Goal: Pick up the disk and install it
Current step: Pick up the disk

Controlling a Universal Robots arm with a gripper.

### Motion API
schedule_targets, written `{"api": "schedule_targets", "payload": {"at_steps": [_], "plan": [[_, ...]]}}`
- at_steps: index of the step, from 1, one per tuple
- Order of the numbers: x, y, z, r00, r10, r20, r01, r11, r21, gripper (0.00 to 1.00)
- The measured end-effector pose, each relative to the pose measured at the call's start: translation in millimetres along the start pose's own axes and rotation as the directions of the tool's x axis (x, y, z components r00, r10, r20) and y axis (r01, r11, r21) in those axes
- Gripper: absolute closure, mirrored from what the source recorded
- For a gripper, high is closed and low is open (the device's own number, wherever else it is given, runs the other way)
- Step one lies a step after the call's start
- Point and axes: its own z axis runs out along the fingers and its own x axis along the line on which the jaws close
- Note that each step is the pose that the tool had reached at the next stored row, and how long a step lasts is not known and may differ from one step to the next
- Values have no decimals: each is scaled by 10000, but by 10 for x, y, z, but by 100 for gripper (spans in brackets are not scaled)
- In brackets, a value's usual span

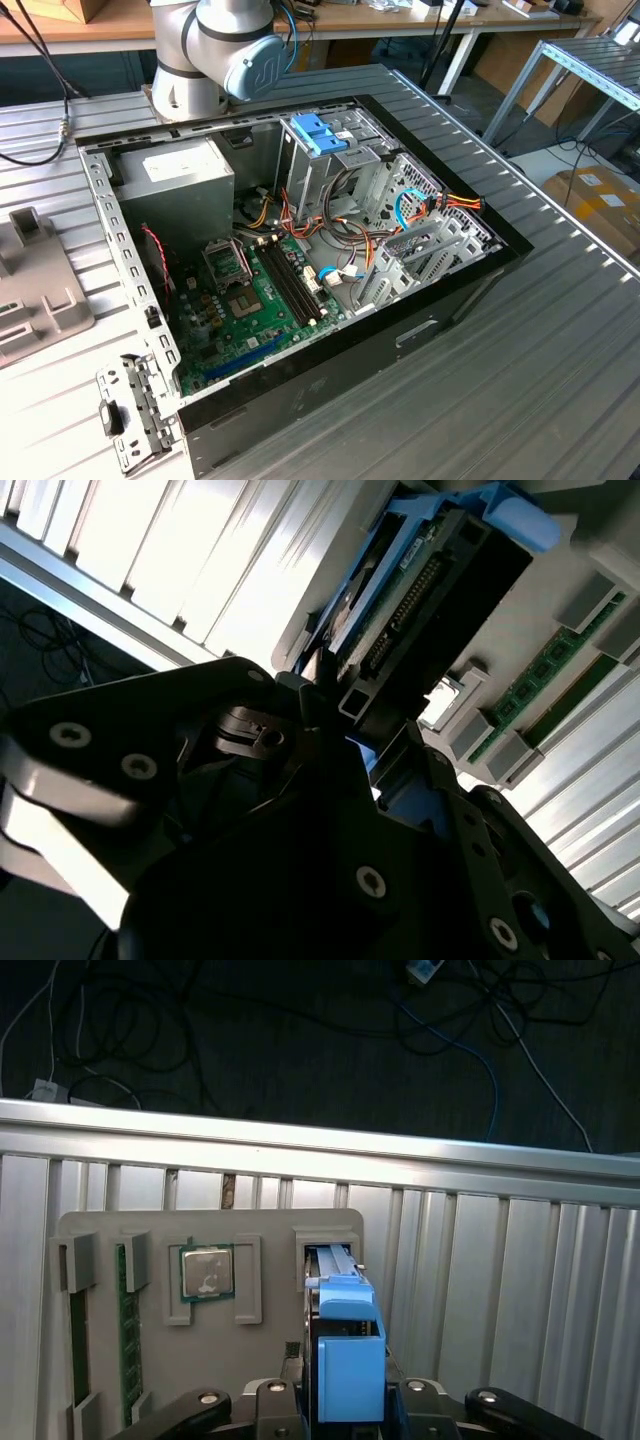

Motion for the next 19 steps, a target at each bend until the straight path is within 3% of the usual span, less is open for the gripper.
{"api": "schedule_targets", "payload": {"at_steps": [14, 19], "plan": [[-2, -3, -61, 10000, 3, 68, -3, 10000, 6, 63], [-3, -5, -103, 9999, 5, 121, -5, 10000, 10, 63]]}}
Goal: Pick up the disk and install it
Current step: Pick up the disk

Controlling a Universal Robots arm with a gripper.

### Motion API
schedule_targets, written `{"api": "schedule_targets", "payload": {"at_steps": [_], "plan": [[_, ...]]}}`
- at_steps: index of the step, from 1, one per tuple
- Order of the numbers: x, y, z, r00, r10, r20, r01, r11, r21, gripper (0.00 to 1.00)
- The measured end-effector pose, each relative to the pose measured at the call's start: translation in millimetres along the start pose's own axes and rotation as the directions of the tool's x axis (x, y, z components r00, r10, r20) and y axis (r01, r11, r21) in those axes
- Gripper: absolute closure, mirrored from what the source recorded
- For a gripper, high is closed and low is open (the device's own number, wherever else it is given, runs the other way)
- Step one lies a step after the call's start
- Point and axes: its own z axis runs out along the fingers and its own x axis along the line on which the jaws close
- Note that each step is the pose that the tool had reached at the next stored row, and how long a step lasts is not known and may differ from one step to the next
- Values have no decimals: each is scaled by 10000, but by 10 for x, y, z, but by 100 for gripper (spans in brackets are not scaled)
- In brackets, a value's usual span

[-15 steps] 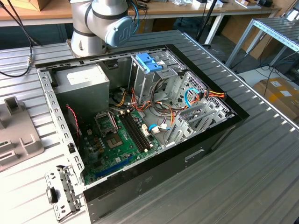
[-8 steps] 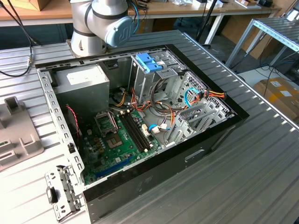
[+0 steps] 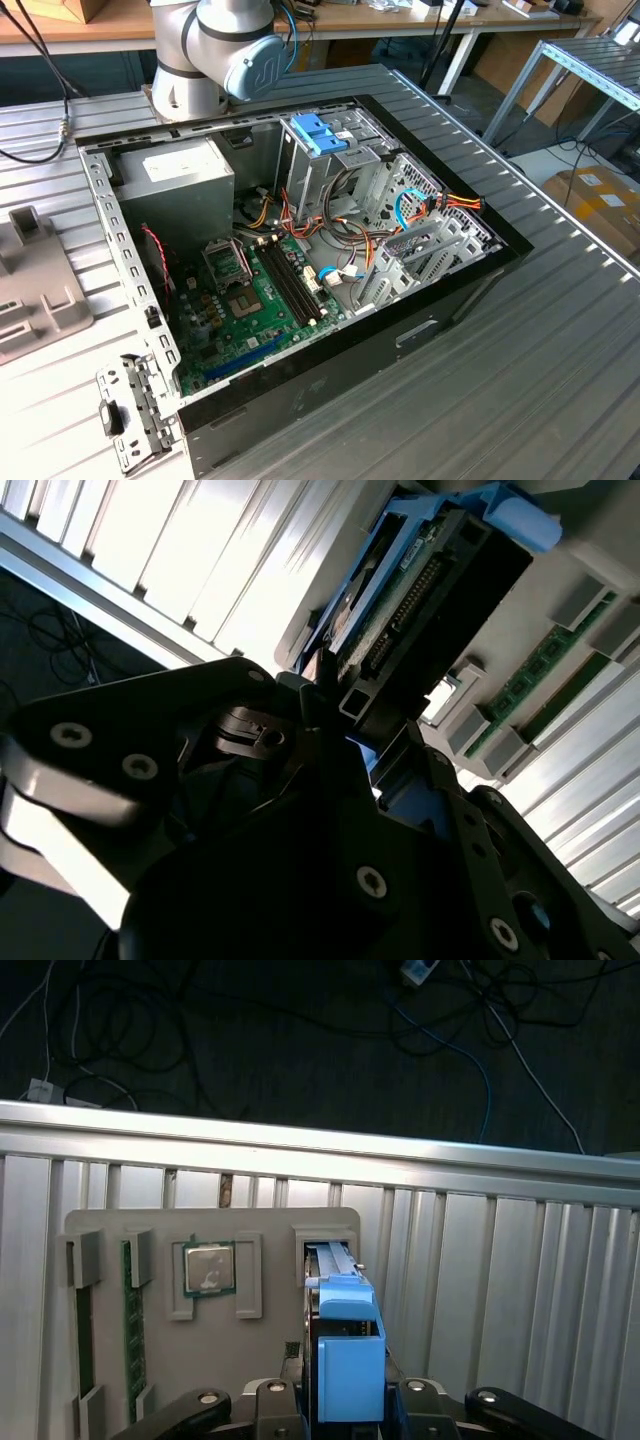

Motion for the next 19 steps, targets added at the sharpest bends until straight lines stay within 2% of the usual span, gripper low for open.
{"api": "schedule_targets", "payload": {"at_steps": [19], "plan": [[-4, -4, -102, 10000, 2, 31, -2, 10000, 4, 63]]}}
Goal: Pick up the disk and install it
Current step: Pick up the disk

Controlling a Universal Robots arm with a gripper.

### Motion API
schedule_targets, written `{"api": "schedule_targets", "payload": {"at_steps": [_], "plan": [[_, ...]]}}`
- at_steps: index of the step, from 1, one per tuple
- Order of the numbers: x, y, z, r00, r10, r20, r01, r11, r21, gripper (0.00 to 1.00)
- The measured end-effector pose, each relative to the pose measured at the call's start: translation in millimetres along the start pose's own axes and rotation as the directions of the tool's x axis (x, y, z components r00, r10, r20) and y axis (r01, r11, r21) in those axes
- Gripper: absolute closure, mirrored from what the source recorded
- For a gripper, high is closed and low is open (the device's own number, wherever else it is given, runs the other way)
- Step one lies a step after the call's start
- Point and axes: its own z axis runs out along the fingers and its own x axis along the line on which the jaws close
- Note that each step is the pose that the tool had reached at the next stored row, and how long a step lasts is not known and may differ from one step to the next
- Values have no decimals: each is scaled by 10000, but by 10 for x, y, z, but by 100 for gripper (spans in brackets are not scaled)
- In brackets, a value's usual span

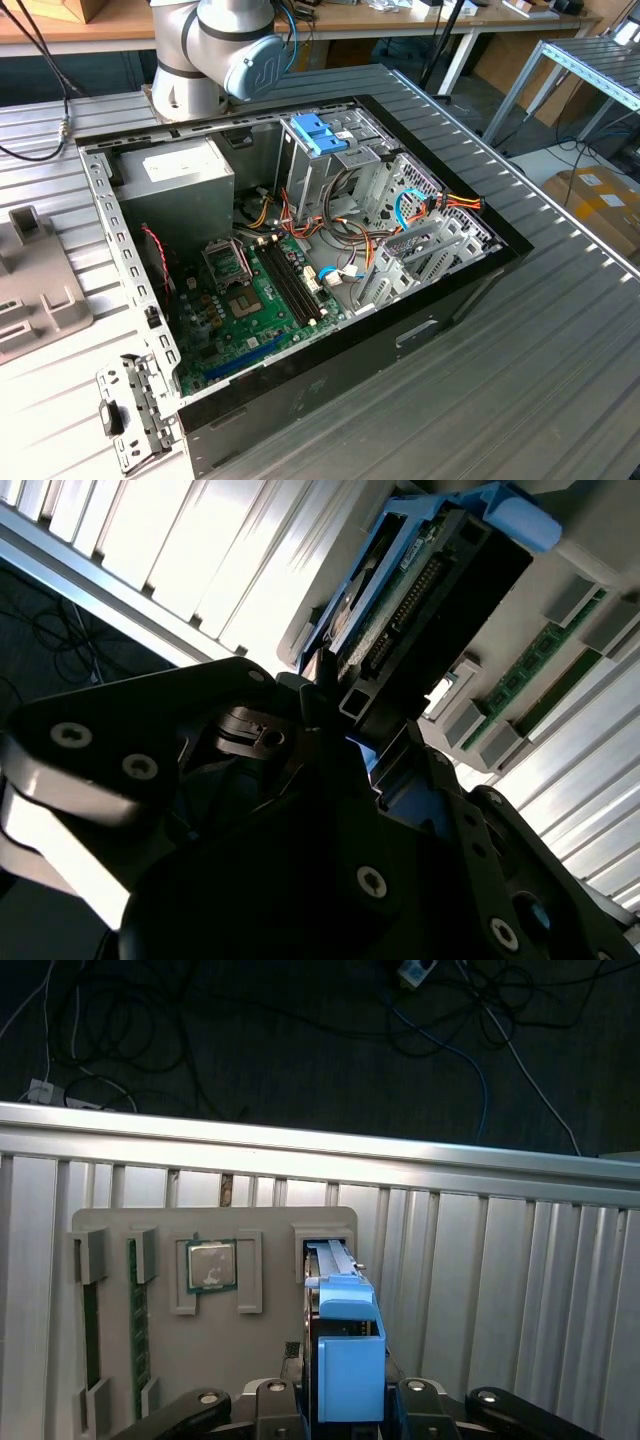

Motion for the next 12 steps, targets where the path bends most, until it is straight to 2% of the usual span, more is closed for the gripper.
{"api": "schedule_targets", "payload": {"at_steps": [12], "plan": [[-2, -3, -54, 10000, 0, 21, 0, 10000, 1, 63]]}}
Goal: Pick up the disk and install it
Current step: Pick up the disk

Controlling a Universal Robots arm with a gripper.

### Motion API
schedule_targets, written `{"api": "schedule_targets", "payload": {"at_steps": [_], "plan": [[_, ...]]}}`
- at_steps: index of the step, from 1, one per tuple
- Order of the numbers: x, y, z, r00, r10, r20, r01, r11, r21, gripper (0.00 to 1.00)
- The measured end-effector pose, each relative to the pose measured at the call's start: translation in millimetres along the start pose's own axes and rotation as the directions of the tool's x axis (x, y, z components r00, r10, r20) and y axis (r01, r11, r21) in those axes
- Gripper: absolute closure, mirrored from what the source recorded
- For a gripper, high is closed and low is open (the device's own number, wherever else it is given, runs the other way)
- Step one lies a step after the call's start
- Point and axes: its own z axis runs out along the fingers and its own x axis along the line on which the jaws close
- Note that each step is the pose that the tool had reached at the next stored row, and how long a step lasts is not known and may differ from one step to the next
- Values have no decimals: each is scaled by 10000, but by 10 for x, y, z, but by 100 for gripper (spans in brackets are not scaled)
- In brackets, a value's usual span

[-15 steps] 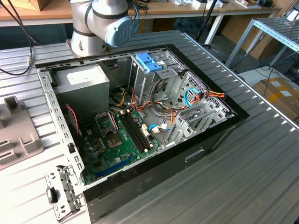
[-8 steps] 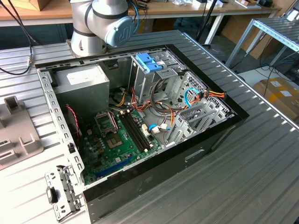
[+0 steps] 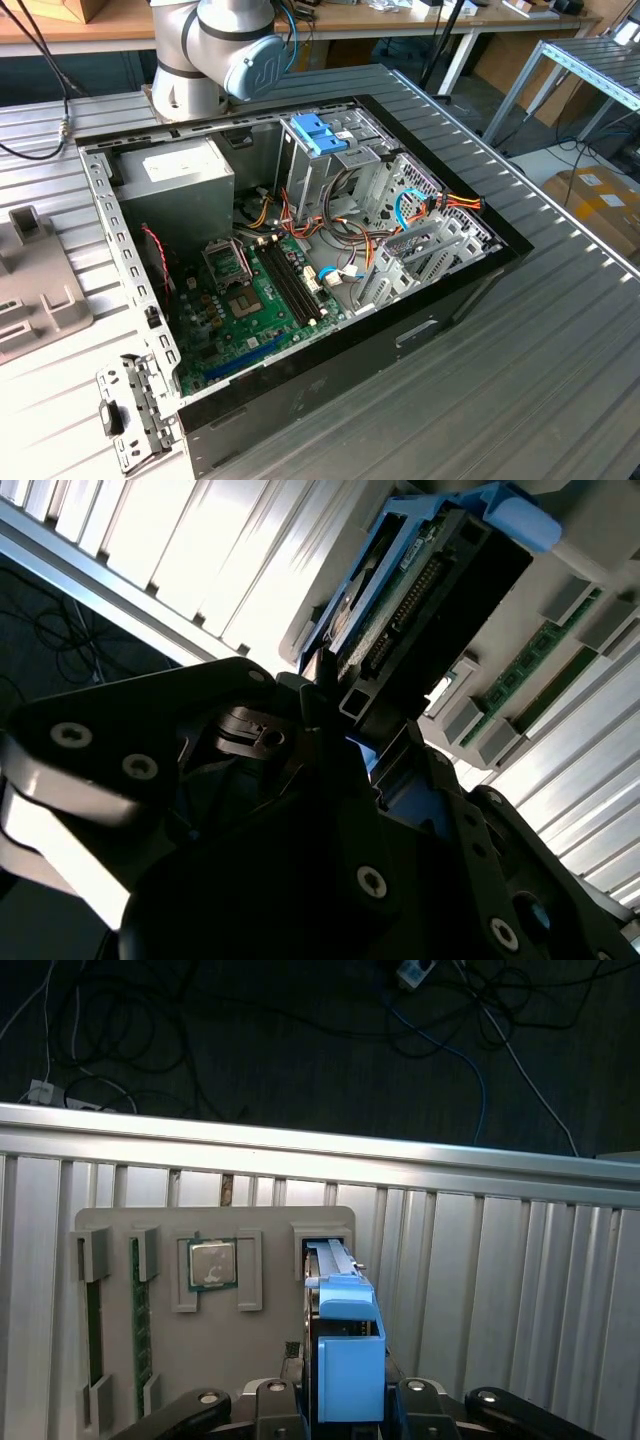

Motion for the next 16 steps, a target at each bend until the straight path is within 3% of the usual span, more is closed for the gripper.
{"api": "schedule_targets", "payload": {"at_steps": [16], "plan": [[-2, -2, -48, 10000, 3, 80, -3, 10000, 6, 63]]}}
